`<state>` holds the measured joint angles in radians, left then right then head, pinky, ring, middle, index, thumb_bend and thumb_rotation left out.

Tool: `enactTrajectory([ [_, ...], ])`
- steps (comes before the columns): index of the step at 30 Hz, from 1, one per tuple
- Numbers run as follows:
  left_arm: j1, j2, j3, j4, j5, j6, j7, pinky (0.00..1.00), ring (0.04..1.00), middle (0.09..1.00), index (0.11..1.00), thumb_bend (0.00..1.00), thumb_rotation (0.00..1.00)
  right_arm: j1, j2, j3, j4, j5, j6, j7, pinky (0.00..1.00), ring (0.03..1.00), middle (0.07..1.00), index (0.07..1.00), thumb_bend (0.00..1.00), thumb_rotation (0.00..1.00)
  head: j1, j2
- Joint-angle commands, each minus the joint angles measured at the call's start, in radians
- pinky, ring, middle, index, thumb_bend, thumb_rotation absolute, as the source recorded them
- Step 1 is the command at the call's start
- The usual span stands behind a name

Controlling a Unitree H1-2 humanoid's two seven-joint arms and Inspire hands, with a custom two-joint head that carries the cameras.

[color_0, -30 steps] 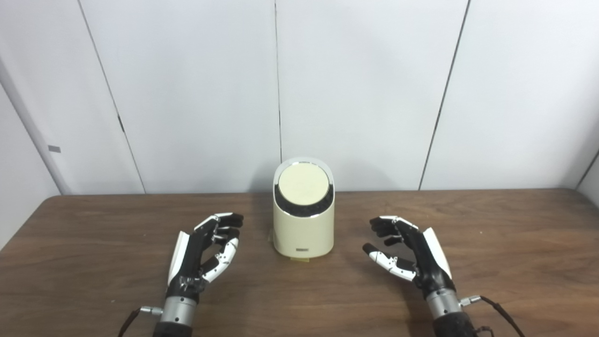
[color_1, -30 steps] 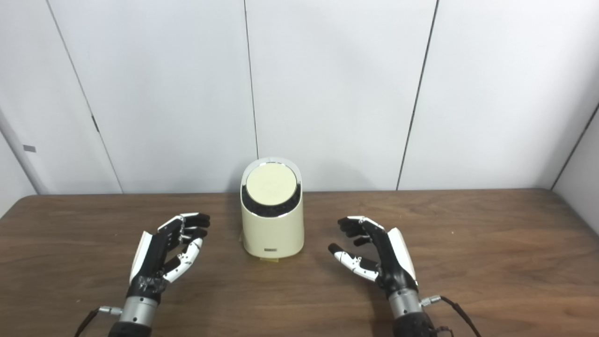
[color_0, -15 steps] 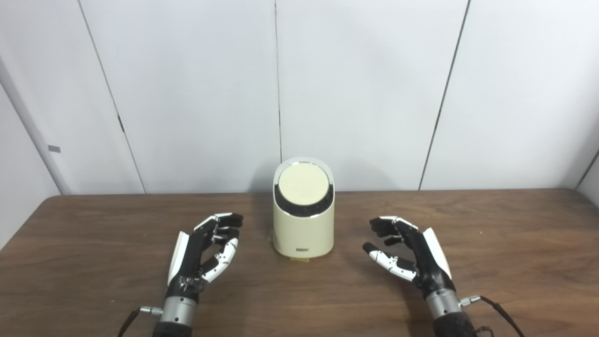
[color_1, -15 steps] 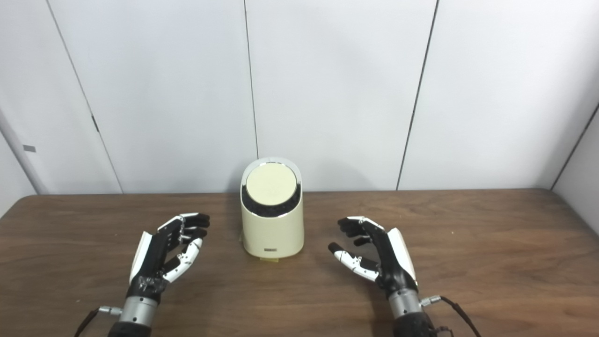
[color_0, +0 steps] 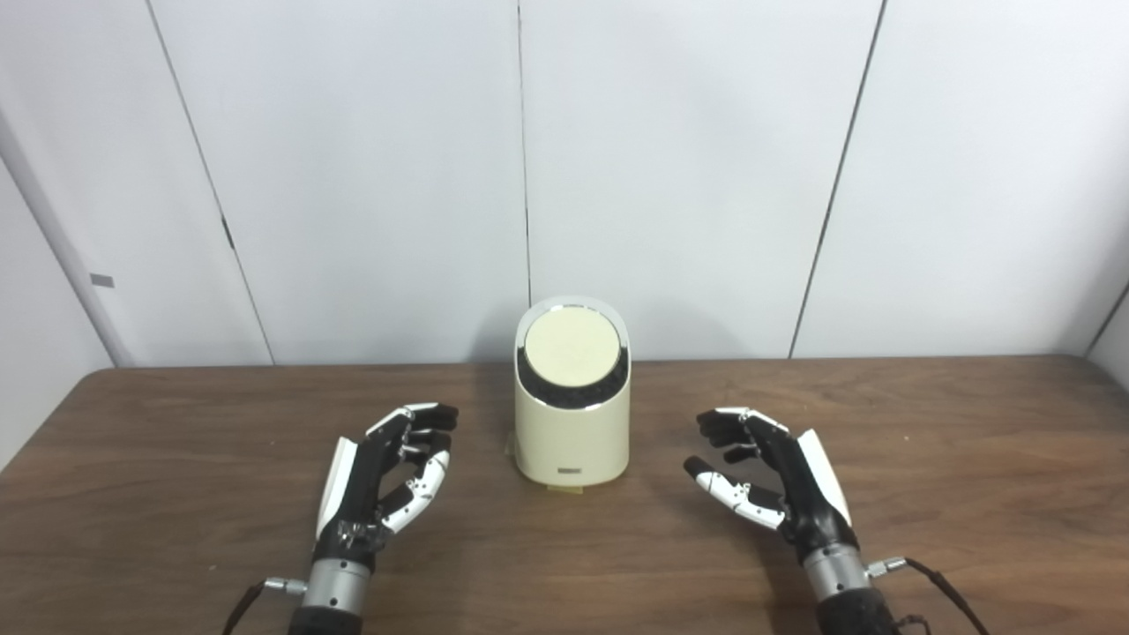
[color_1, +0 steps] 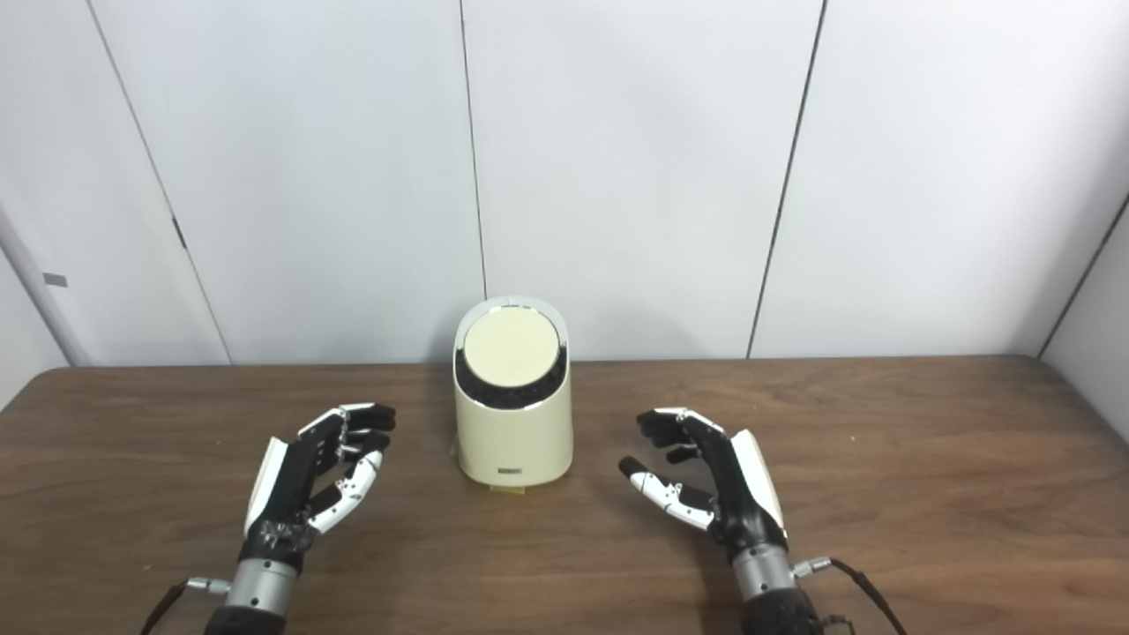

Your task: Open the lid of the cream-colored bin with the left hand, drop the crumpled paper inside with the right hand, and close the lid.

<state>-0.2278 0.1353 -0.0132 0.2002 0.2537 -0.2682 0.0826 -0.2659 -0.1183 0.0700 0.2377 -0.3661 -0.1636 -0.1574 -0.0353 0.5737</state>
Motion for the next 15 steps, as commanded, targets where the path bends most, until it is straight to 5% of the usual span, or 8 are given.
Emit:
enactTrajectory([
  [1,-0.001,0.013,-0.002,-0.001,0.015,-0.022,0.012,0.54,0.650,0.689,0.711,0.23,0.30,-0.028,-0.004,0.004,-0.021,-0.011,-0.020,-0.012,0.60,0.675,0.676,0.664,0.36,0.40,-0.001,0.000],
  [15,0.001,0.012,-0.002,-0.002,-0.005,-0.023,0.001,0.58,0.682,0.713,0.717,0.23,0.28,-0.028,0.000,0.000,-0.020,-0.008,-0.018,-0.011,0.61,0.677,0.672,0.657,0.36,0.39,-0.001,0.000],
])
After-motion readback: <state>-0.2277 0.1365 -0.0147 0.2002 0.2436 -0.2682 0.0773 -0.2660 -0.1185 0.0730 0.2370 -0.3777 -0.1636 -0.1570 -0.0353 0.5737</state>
